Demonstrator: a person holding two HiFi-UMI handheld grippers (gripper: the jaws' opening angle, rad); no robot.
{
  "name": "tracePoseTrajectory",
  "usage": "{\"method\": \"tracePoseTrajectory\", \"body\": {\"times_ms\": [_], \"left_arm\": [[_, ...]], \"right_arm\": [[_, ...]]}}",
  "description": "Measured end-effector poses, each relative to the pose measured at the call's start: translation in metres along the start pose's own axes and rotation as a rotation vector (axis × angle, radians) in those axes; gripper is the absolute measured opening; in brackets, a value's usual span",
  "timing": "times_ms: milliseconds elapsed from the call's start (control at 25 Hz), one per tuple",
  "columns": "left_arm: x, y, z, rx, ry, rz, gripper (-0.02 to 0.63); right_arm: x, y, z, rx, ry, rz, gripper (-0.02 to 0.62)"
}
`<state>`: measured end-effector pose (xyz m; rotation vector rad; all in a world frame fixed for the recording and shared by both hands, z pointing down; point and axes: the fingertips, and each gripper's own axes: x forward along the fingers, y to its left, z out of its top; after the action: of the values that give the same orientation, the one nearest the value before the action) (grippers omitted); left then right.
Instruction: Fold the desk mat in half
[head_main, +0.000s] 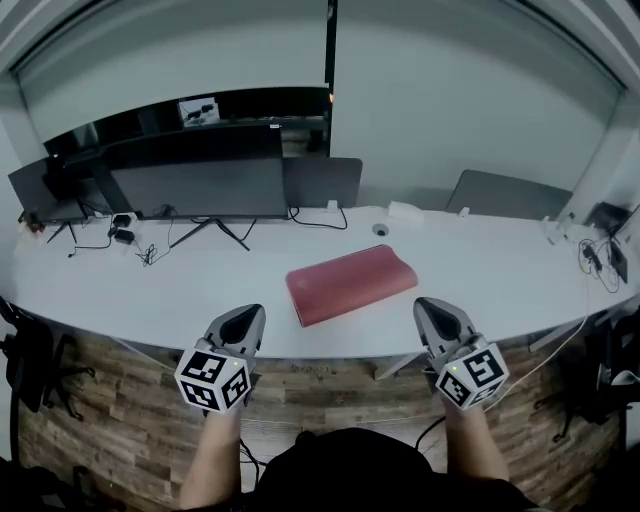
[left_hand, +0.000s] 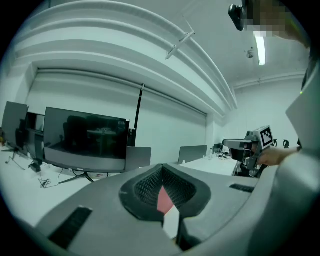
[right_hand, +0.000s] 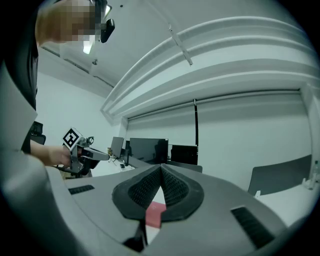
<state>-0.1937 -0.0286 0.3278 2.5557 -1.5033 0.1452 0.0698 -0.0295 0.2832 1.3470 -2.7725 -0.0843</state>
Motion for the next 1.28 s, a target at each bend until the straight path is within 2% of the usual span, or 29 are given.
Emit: {"method": "tracePoseTrajectory", "body": {"times_ms": [160,360,560,720,1280], "left_arm": [[0.02,-0.019,0.005,0.056,0.038,-0.004,0.006],[0.03,-0.035,0.007,0.088,0.047,0.016,0.006],[0.046,-0.035,-0.001,0.067,0.061,0.057,0.006],[0.05,-0.042,0.0,0.063,0.054,0.058,0.006],[0.035,-0.034,-0.013,0.054,0.073,0.091,0.006]], "right_arm": [[-0.018,-0.027,-0.001,0.015,-0.019,-0.025,0.002],[-0.018,-0.04,-0.014,0.06,-0.025,-0.004,0.002],[-0.015,-0.047,-0.01,0.032,-0.025,0.023,0.002],[-0.016,-0.05,-0.013,0.032,-0.009,0.033,0.002],[-0.02,-0.046,-0.024,0.064,0.022,0.041,0.001]]}}
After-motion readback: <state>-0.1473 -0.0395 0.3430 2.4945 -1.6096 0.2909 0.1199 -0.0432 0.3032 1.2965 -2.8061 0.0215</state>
